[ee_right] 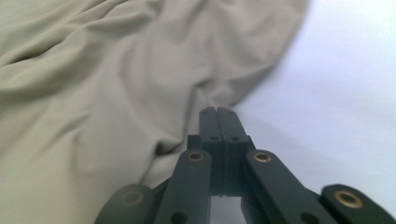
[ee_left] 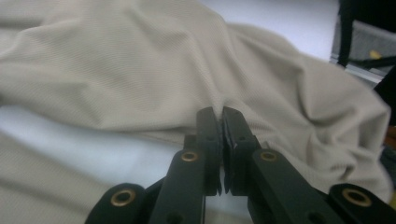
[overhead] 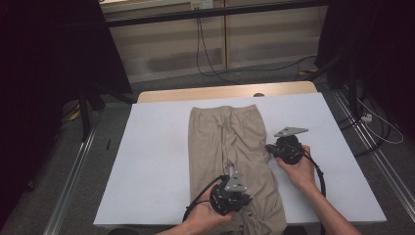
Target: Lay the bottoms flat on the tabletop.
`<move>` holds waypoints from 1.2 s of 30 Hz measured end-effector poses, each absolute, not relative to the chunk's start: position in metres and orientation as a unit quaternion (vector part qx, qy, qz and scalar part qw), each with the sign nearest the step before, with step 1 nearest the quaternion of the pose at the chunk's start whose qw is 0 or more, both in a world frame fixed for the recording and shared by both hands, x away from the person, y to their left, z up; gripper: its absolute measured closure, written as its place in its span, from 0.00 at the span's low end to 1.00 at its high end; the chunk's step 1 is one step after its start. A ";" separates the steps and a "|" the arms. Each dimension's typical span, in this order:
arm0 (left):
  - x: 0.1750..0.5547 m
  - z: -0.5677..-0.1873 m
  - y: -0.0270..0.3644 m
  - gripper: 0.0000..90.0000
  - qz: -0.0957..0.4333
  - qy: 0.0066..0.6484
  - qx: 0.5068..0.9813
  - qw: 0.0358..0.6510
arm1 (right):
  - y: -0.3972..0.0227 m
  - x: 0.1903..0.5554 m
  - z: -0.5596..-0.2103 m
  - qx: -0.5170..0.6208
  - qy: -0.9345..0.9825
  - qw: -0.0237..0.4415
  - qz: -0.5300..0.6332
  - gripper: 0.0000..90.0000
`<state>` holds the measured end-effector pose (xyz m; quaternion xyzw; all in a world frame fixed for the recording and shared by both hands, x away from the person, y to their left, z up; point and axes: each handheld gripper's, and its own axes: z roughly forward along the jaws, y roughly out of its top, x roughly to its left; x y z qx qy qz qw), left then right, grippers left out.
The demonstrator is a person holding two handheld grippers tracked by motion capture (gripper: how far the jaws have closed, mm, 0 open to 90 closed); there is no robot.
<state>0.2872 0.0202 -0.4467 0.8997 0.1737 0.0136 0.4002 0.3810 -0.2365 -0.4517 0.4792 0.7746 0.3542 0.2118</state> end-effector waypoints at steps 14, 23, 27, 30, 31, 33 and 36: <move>0.295 -0.447 0.038 0.94 0.023 0.209 0.892 0.399 | -0.260 0.376 -0.441 0.499 0.754 0.245 0.349 0.69; 0.299 -0.449 0.047 0.95 0.027 0.234 0.889 0.393 | -0.234 0.264 -0.448 0.405 0.824 0.130 0.375 0.76; 0.301 -0.449 0.045 0.94 0.024 0.233 0.889 0.393 | -0.215 0.253 -0.455 0.378 0.845 0.115 0.360 0.67; 0.303 -0.449 0.045 0.93 0.019 0.234 0.888 0.396 | -0.210 0.252 -0.456 0.365 0.855 0.138 0.341 0.87; 0.303 -0.449 0.045 0.93 0.019 0.232 0.888 0.397 | -0.213 0.252 -0.456 0.366 0.855 0.134 0.342 1.00; 0.303 -0.449 0.042 0.93 0.018 0.231 0.887 0.399 | -0.222 0.248 -0.455 0.368 0.856 0.132 0.338 1.00; 0.301 -0.450 0.036 0.93 0.004 0.222 0.889 0.400 | -0.236 0.239 -0.453 0.371 0.857 0.135 0.330 1.00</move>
